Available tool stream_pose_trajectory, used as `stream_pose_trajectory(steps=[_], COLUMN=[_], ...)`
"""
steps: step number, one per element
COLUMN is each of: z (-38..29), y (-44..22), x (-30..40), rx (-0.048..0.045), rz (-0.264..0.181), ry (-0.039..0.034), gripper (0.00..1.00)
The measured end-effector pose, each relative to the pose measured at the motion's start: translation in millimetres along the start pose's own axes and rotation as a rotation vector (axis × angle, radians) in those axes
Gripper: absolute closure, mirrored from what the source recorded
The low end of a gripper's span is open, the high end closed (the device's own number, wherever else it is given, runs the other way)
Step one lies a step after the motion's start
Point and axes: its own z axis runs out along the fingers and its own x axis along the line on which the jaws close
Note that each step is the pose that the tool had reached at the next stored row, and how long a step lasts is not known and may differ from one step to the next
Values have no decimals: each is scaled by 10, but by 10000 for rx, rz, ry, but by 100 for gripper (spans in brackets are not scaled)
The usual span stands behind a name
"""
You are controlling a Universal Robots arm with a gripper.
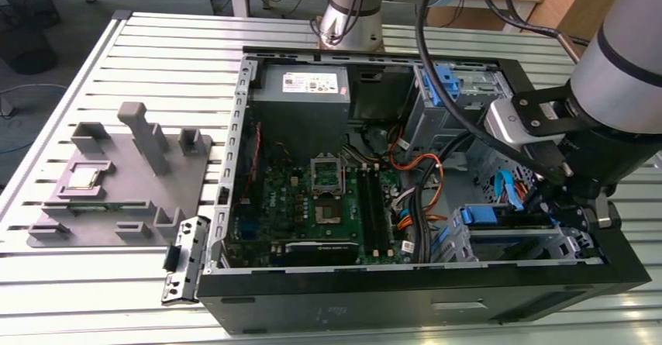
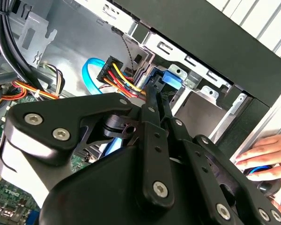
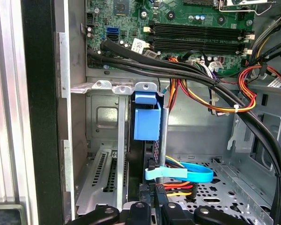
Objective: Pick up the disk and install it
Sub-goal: 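Insert the second disk wire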
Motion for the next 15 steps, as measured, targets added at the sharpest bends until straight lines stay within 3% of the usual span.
stream_pose_trajectory(steps=[15], z=[-11], y=[-1], x=[0], rx=[2], rz=[39], ry=[9], gripper=[84])
